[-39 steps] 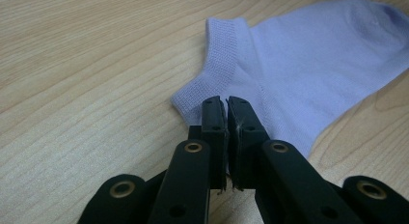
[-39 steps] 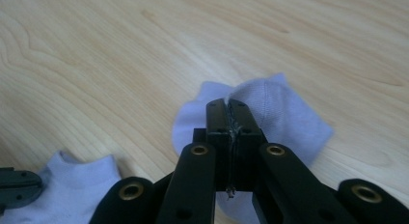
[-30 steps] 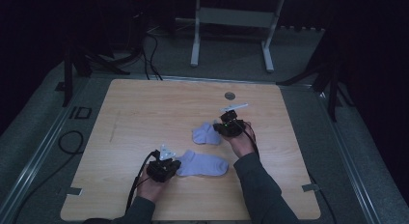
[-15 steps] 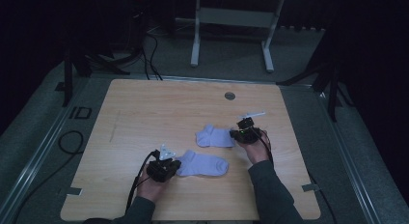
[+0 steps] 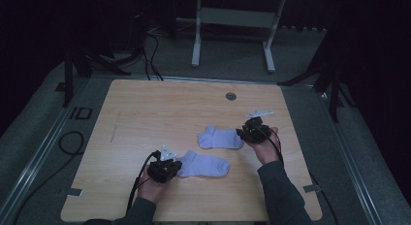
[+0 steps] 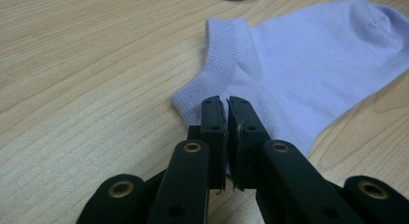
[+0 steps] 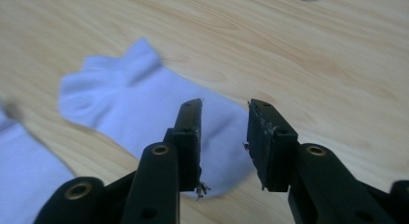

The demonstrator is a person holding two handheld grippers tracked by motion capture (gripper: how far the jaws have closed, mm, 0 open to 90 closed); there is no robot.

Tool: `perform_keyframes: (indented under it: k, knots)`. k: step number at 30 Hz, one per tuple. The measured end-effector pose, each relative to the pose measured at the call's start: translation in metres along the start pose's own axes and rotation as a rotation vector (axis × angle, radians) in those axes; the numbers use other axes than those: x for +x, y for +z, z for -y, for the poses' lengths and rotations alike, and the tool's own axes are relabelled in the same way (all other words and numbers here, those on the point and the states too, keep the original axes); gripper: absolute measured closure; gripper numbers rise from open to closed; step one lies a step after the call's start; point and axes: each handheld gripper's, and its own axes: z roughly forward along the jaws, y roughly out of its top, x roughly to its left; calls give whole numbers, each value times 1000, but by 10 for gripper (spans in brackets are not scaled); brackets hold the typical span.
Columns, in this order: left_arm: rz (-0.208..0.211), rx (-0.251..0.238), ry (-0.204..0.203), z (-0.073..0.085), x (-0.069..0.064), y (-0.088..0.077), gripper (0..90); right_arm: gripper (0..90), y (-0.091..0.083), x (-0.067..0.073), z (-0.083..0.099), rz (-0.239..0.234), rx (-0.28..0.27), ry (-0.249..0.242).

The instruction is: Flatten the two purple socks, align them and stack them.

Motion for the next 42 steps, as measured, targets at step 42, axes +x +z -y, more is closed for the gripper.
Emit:
perform_keyframes:
  k: [42]
  knots:
    - [-2, -2, 6, -1, -2, 1, 836, 546, 91, 60, -23, -195, 147, -230]
